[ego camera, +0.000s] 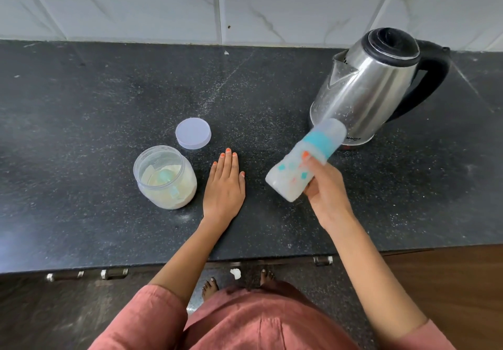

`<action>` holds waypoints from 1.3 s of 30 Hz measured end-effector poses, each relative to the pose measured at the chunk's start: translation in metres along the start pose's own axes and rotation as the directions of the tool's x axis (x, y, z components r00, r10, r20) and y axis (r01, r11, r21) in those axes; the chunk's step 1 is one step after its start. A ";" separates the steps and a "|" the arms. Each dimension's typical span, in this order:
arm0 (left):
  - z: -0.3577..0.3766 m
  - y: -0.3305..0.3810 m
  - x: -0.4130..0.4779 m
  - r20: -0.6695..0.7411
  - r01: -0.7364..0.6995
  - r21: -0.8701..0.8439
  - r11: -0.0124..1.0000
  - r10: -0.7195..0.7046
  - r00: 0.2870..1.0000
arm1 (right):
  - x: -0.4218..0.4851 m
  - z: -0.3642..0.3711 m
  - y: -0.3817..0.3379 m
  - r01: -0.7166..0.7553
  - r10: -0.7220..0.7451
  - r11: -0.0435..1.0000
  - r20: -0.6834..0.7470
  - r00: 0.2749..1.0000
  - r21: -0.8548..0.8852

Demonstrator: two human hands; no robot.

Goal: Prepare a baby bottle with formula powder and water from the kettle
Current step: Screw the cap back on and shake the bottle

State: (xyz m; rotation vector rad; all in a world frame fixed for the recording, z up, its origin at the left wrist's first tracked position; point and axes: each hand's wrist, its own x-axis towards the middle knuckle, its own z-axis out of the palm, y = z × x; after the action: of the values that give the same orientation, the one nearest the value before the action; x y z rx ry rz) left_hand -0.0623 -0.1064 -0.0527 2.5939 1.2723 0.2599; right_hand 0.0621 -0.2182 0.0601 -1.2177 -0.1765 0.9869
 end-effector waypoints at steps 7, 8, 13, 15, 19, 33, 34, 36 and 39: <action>0.001 -0.001 0.000 0.020 -0.004 0.004 1.000 0.004 1.000 | -0.009 0.001 0.013 -0.001 0.071 0.935 0.185 0.980 -0.354; 0.001 -0.001 0.000 0.021 -0.004 0.003 1.000 0.004 1.000 | -0.010 0.001 0.012 -0.007 0.089 0.926 0.200 0.976 -0.377; 0.001 -0.001 0.000 -0.001 -0.009 0.006 1.000 0.009 1.000 | 0.009 0.006 0.001 0.029 -0.021 0.984 -0.044 0.999 0.175; 0.002 0.000 0.000 -0.007 -0.010 0.003 1.000 0.010 1.000 | 0.006 0.010 0.002 0.044 -0.037 0.992 -0.065 0.997 0.116; 0.002 -0.001 0.000 0.007 -0.002 -0.003 1.000 0.002 1.000 | -0.014 0.009 0.008 0.017 0.041 0.934 0.154 0.987 -0.356; 0.001 -0.001 0.000 0.009 -0.001 0.000 1.000 0.001 1.000 | -0.014 0.009 0.000 0.031 0.006 0.962 0.135 0.991 -0.271; 0.000 -0.001 0.000 0.001 -0.003 -0.010 1.000 0.003 1.000 | -0.010 0.011 -0.004 0.025 -0.016 0.992 0.076 0.997 -0.125; 0.000 0.000 0.000 -0.002 -0.003 -0.013 1.000 0.003 1.000 | -0.001 0.013 -0.008 0.064 -0.060 0.995 -0.044 0.997 0.083; 0.001 -0.001 -0.001 -0.006 -0.004 -0.004 1.000 0.004 1.000 | -0.005 0.013 -0.002 0.064 -0.061 0.992 0.023 0.998 -0.109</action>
State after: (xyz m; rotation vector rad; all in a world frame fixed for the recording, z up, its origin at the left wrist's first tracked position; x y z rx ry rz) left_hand -0.0631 -0.1066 -0.0534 2.5952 1.2671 0.2710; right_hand 0.0525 -0.2124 0.0689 -1.2954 -0.2856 0.9447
